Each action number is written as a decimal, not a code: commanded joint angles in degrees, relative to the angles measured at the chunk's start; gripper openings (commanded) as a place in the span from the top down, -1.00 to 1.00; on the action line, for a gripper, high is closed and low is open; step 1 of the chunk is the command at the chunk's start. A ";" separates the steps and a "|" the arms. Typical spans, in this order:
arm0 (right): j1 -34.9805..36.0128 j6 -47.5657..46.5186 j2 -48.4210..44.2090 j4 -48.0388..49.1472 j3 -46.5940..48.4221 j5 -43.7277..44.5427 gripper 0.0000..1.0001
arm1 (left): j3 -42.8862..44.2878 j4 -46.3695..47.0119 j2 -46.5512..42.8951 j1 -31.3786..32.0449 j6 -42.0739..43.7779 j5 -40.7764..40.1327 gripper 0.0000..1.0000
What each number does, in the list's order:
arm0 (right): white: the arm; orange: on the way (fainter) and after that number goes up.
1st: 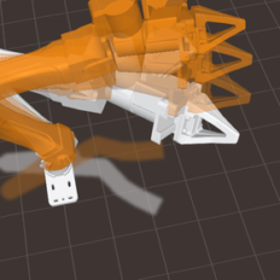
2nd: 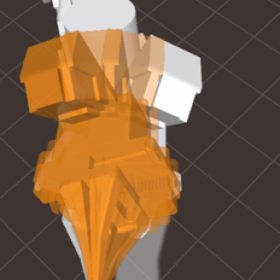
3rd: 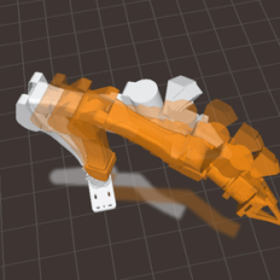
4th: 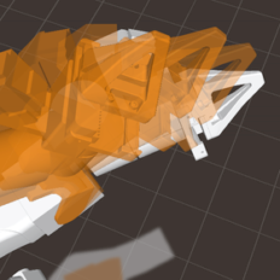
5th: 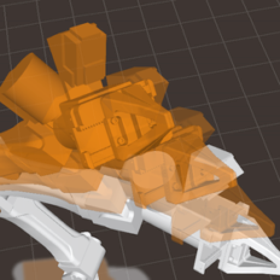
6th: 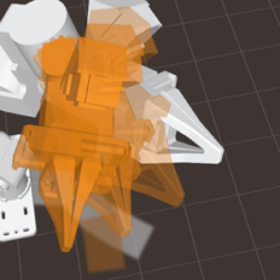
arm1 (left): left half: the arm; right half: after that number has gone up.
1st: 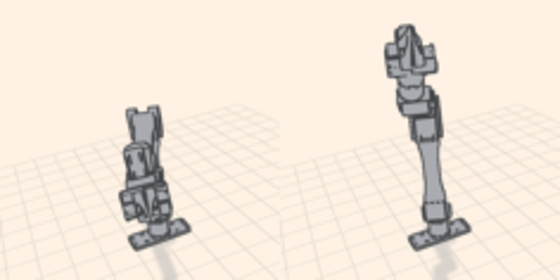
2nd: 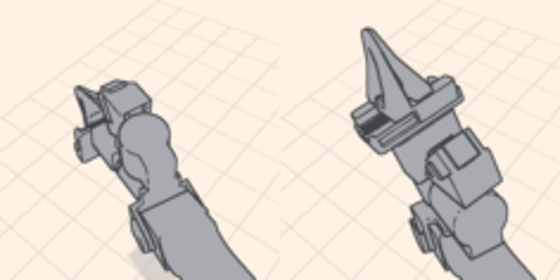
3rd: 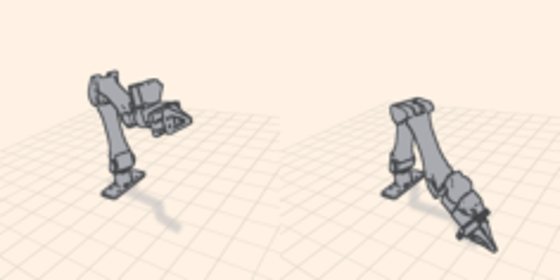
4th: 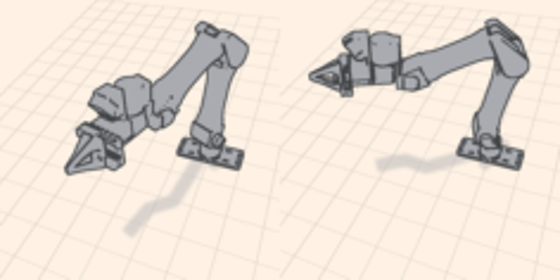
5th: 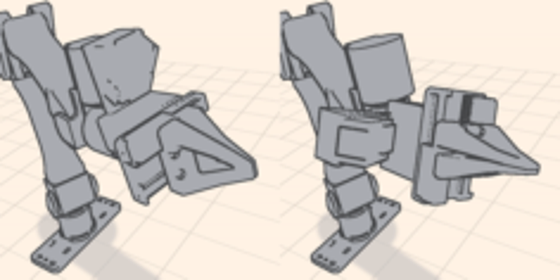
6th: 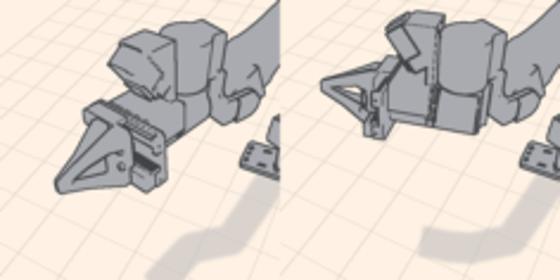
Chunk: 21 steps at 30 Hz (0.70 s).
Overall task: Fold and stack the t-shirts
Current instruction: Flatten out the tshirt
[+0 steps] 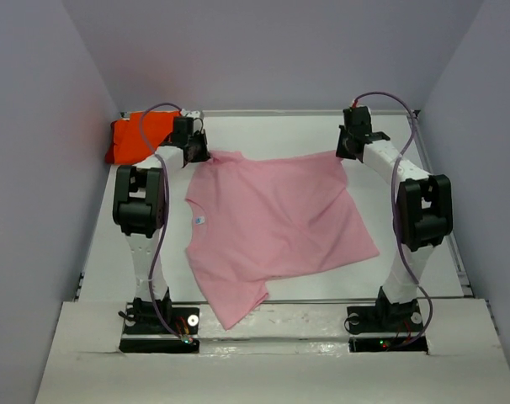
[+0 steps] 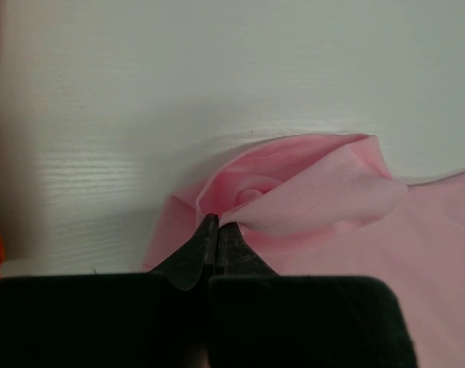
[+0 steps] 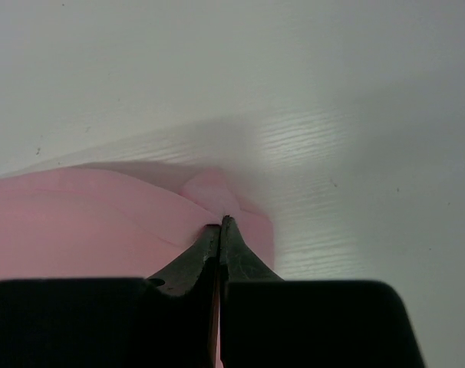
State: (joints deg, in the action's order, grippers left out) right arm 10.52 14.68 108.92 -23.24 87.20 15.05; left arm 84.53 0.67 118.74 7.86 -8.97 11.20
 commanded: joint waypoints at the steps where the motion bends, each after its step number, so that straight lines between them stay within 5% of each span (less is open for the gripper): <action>1: -0.42 1.05 -0.29 6.02 0.17 1.48 1.00 | 5.12 1.09 -0.26 -1.09 0.19 1.28 1.00; 21: -0.42 5.19 -11.27 5.14 -14.33 -11.53 1.00 | -9.03 -0.22 -13.17 3.57 -2.01 4.18 1.00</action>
State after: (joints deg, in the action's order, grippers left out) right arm 10.44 18.74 101.78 -18.81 74.22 6.81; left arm 78.04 1.69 111.74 10.15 -11.03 15.46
